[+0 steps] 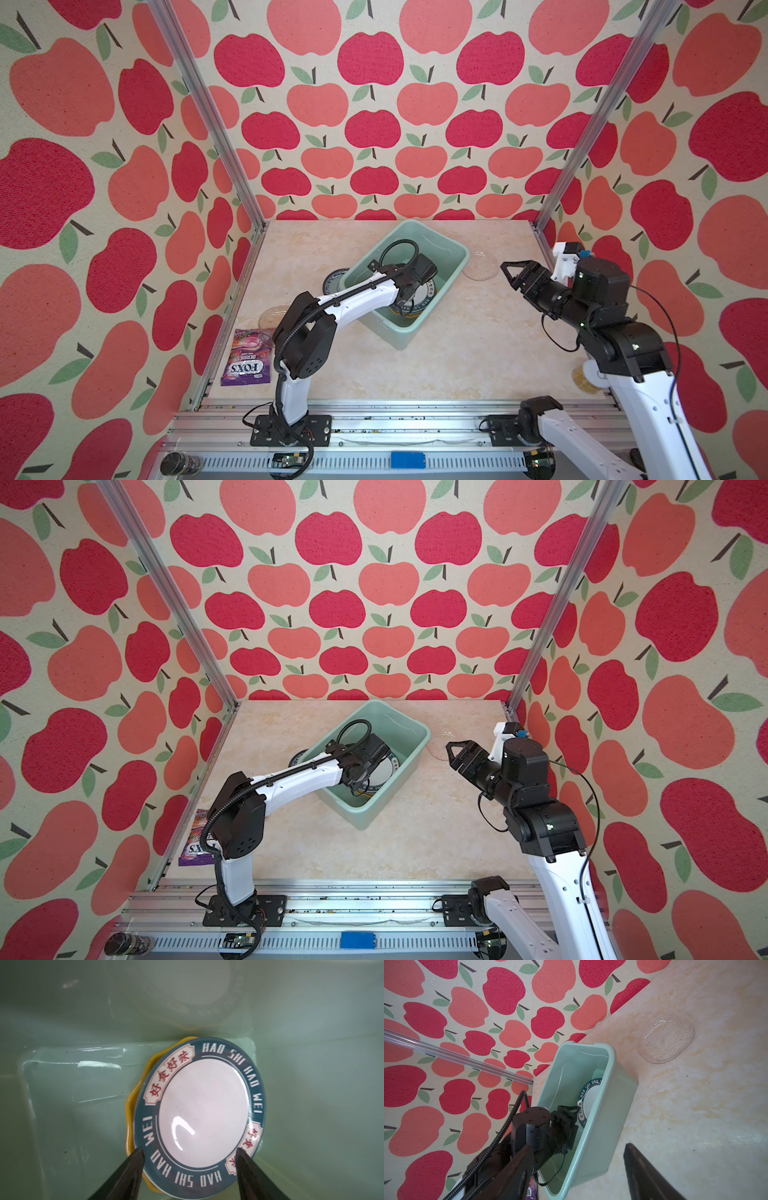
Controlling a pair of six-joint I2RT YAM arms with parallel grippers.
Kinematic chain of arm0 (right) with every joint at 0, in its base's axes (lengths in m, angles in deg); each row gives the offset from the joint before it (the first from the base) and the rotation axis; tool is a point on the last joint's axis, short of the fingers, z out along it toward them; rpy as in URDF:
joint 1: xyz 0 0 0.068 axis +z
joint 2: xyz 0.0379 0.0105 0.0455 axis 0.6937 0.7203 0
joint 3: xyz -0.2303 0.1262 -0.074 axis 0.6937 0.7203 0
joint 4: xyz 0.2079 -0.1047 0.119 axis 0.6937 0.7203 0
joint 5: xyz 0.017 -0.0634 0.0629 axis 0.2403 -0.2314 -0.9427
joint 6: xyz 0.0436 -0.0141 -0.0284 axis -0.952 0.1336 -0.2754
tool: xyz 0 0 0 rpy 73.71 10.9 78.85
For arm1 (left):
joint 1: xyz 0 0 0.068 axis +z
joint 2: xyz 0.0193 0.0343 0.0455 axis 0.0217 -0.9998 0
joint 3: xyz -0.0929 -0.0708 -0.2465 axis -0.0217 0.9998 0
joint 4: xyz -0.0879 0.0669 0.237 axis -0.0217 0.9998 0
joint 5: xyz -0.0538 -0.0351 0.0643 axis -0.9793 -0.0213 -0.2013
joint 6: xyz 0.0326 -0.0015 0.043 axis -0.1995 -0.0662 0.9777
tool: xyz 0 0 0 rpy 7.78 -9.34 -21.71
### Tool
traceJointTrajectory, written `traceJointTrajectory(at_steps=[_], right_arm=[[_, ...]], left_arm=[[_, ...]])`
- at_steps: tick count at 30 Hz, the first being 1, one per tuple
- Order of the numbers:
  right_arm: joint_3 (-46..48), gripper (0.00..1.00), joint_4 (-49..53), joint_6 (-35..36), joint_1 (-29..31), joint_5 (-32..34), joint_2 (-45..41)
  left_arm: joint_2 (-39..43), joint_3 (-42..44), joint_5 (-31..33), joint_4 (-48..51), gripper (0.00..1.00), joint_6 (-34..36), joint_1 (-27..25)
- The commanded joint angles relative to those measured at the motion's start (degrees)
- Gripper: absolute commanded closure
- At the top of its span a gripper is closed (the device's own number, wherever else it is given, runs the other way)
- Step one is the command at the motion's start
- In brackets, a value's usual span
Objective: Place the plates into the plastic bin on the countertop
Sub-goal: 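Lay the green-rimmed plate flat onto the stacked plates with the left gripper, then move the open left gripper to the floral plate while the right reaches over the bin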
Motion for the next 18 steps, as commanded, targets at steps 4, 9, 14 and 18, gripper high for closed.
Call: traceJointTrajectory(at_steps=[4, 9, 14, 18], right_arm=[[-4.13, 0.23, 2.01, 5.28, -0.50, 1.27, 0.54], [-6.38, 0.23, 1.68, 6.53, -0.53, 0.64, 1.82], [-8.54, 0.24, -0.64, 8.26, -0.45, -4.68, 4.67], [-11.22, 0.26, -2.27, 10.02, 1.60, -10.04, 8.91]], left_arm=[[11.09, -2.16, 2.58, -17.98, 0.24, 42.24, -1.05], [19.63, -0.94, -5.23, -24.34, 0.14, 69.22, -2.46], [32.53, 4.35, -3.13, -23.97, 0.06, 85.54, -1.53], [42.39, 6.30, -7.26, -13.48, 0.07, 76.70, 9.36]])
